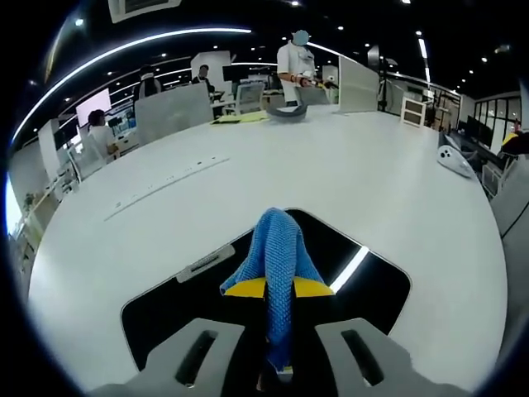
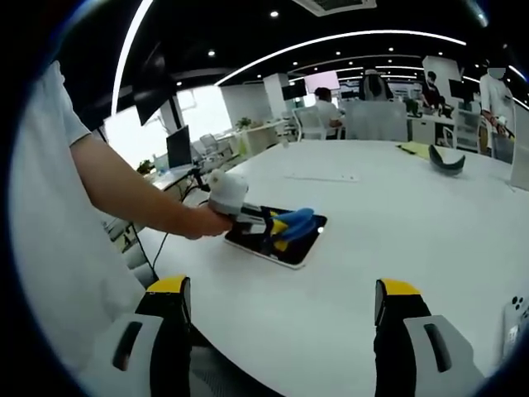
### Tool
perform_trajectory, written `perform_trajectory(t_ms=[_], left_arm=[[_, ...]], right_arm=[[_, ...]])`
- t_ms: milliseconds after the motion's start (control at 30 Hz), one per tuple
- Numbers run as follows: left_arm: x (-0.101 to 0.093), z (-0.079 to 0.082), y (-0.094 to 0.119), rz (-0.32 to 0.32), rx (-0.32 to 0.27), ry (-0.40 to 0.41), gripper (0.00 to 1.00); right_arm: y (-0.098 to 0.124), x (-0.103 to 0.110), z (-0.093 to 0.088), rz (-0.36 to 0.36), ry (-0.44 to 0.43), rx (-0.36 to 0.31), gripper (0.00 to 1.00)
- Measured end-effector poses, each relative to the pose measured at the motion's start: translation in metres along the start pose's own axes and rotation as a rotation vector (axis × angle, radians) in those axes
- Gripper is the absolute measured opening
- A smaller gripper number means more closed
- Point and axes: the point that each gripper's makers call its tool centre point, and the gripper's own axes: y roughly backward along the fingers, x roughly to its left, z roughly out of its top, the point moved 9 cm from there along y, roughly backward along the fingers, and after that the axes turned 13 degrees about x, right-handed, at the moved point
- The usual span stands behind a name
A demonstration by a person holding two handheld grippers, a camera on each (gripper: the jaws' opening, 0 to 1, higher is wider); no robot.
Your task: Wipe the mirror surface with the cleaning cloth until all visible marks leave the cleaned area.
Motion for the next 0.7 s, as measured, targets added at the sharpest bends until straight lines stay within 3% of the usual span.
perform_trajectory(t_ms=[700], left_arm=[[-0.01, -0.011, 0.011, 0.015, 0.001, 0.027, 0.07]], right_arm=[[0.007, 0.007, -0.002, -0.01, 0.028, -0.005, 0.92]])
